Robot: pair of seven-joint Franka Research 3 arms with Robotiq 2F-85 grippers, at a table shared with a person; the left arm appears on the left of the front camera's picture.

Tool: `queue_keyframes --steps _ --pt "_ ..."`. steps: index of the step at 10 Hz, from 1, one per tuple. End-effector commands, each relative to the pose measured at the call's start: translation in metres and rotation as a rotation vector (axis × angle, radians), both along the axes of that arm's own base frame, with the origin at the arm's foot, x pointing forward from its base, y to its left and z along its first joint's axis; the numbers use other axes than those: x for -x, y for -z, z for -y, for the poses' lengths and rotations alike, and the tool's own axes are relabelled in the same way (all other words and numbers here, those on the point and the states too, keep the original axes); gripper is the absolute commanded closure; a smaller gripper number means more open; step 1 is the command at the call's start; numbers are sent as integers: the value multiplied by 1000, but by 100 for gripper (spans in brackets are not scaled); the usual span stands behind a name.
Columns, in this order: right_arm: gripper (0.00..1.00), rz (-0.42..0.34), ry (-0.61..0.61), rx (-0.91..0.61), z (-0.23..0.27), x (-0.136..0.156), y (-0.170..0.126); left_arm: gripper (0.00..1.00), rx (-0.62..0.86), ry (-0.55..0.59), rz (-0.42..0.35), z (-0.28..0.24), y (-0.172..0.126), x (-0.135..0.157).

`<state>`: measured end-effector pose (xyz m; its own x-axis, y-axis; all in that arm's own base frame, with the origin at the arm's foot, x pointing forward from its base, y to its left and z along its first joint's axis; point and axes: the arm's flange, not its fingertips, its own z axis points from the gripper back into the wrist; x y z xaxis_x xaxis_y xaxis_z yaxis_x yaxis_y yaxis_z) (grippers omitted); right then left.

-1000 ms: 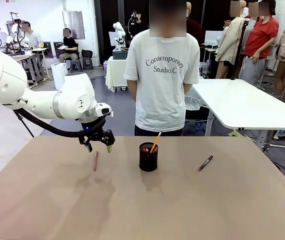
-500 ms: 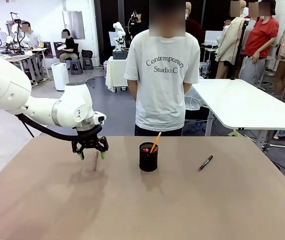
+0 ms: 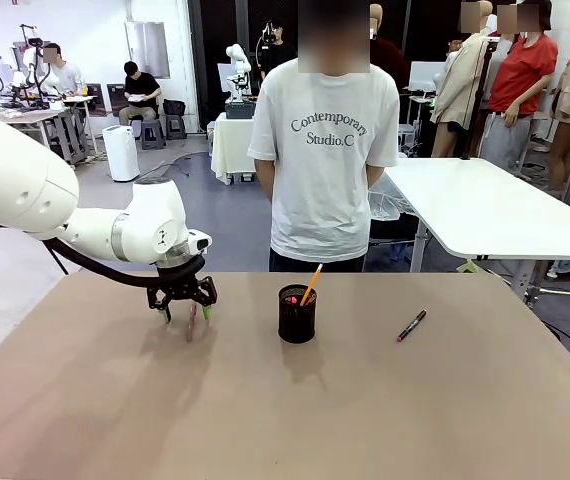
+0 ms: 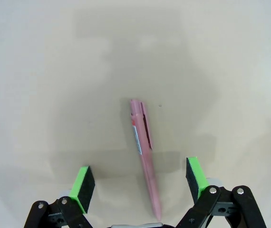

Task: Place the pens into the pen holder.
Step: Pick up a writing instrument from the table and place it into the Pen holder.

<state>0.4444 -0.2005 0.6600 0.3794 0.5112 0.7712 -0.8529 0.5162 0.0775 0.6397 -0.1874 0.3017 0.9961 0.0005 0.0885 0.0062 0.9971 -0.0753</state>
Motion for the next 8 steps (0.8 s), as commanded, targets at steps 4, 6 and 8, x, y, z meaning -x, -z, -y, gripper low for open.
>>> queue_keyframes --steps 4,6,8 --pt "0 12 -6 -3 -3 2 0 2 -47 -21 -3 3 -6 -15" --pt "0 12 -6 -3 -3 2 0 31 -79 -16 -42 6 -6 -17" --pt "0 12 -6 -3 -3 2 0 67 -100 -15 -49 7 -3 -16"
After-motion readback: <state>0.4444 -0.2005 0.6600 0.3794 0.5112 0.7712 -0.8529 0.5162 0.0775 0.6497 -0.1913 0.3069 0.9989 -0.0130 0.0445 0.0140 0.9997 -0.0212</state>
